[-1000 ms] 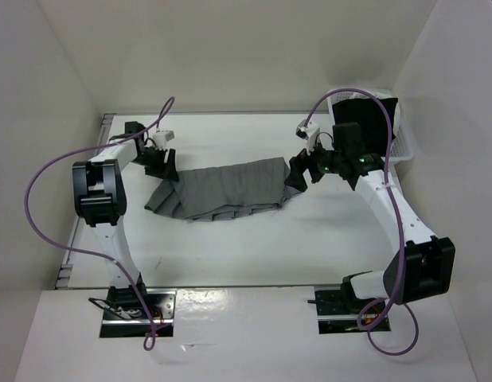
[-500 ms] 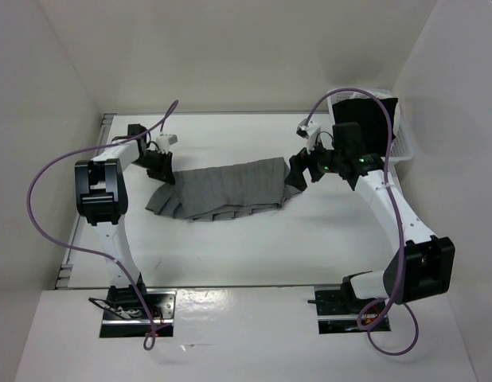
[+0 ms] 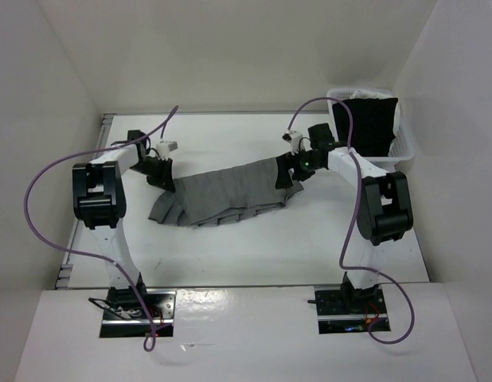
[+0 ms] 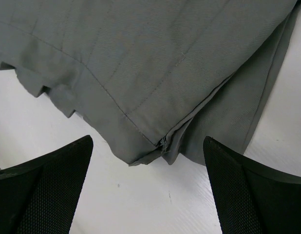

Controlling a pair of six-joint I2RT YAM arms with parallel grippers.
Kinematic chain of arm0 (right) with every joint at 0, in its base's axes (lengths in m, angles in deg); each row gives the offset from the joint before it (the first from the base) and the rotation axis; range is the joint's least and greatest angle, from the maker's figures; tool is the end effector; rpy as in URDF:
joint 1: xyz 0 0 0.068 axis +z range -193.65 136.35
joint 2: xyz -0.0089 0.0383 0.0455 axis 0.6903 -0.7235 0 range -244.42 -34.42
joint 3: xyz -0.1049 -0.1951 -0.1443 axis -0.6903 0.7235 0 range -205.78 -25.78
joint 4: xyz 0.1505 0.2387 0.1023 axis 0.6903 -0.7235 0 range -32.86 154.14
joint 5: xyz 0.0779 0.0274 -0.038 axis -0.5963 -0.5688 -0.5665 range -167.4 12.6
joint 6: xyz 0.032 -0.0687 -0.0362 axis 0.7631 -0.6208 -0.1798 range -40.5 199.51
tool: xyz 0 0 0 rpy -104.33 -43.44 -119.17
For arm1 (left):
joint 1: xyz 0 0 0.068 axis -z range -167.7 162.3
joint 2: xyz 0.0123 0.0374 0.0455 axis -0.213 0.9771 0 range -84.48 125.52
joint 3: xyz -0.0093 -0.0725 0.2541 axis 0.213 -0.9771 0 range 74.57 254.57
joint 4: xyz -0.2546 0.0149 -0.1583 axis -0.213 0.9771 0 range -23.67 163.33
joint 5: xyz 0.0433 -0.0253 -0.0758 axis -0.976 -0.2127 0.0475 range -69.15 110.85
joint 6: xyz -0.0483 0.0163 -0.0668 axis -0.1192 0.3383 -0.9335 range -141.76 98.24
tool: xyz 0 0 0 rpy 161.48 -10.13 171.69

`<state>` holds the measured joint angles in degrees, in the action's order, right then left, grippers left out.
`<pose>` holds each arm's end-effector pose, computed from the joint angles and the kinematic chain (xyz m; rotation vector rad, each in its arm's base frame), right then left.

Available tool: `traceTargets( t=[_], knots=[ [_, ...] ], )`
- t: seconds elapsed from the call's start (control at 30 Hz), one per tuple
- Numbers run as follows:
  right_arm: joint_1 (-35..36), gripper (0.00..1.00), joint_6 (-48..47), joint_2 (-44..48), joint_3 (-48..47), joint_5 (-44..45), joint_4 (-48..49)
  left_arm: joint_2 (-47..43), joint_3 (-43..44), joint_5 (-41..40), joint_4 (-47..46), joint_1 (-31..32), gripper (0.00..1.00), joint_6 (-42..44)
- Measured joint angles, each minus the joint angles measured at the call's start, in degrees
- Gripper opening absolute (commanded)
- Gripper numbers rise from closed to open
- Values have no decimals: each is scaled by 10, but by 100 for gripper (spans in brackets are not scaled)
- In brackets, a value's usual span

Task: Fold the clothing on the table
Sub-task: Fold the skirt

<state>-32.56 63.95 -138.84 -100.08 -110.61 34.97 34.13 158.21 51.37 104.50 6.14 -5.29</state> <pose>0.4144 0.1223 0.1527 -0.7746 2.3831 0.7175 0.4522 0.0111 0.0914 0.3491 2.6619 -0.6395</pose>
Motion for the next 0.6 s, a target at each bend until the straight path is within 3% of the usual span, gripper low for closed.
traceTargets(
  t=[0.6],
  knots=[
    [-11, 98, 3, -4, -3, 71, 11, -33, -49, 2, 14, -21, 18, 3]
  ],
)
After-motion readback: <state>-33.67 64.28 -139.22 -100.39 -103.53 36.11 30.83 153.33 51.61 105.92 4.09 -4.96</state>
